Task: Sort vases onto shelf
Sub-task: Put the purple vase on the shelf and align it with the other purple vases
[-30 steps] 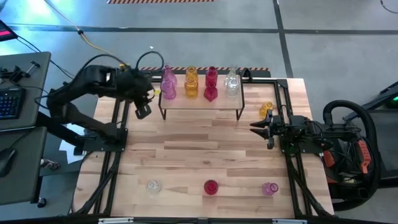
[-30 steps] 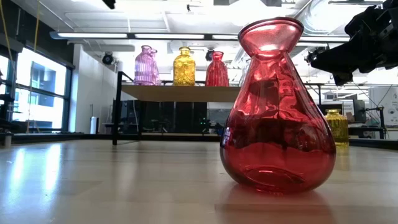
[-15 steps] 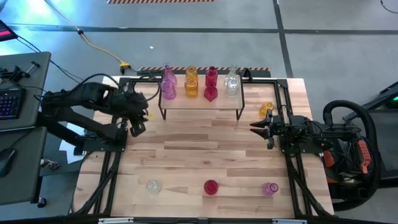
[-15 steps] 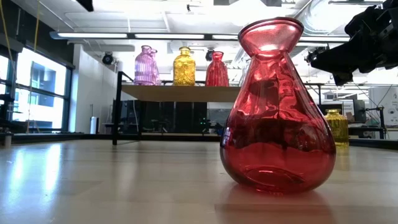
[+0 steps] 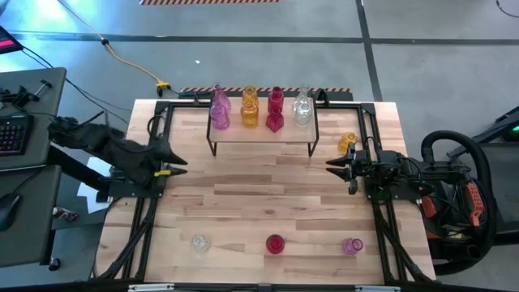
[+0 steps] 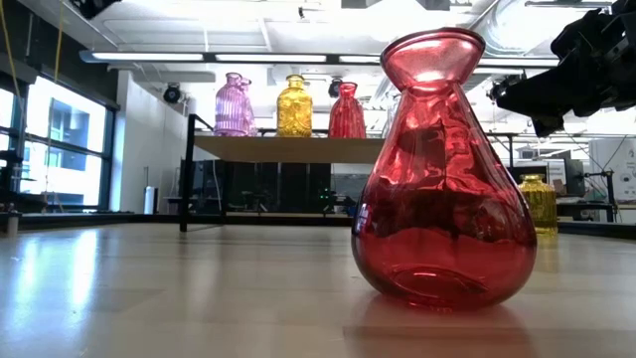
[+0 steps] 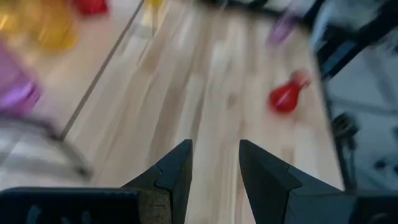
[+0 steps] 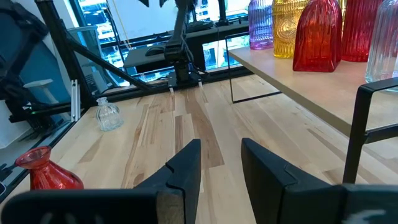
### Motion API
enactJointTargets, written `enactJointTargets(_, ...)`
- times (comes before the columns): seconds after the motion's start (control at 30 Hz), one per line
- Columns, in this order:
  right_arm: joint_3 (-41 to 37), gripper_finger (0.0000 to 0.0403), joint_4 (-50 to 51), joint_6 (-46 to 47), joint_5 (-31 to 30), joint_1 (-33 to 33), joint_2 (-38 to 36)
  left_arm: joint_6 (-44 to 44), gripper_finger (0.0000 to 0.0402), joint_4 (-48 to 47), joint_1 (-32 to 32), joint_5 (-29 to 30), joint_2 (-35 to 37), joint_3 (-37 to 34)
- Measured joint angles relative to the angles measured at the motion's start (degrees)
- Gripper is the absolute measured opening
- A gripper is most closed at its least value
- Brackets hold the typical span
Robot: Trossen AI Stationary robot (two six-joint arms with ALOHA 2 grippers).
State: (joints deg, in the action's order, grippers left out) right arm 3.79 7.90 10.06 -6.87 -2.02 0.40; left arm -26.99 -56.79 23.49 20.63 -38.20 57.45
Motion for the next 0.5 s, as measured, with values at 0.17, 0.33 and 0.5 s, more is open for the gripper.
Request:
enactJointTargets(0.17,0.00,0.0099,0.00,0.00,0.00,0.02,0.00,7.61,0.0121,20.40,1.98,0.64,9.87,-15.57)
enactJointTargets(0.33,0.00,0.0099,0.00,-0.02,0.00,0.00,0.00,15.97,0.0121,37.42,2.13,-2.72,16.11,-28.94)
enactJointTargets(0.5,-0.01,0.0099,0.00,0.00,0.00,0.01,0.00,18.52,0.0121,49.26,2.13,-8.04,19.65,-39.44)
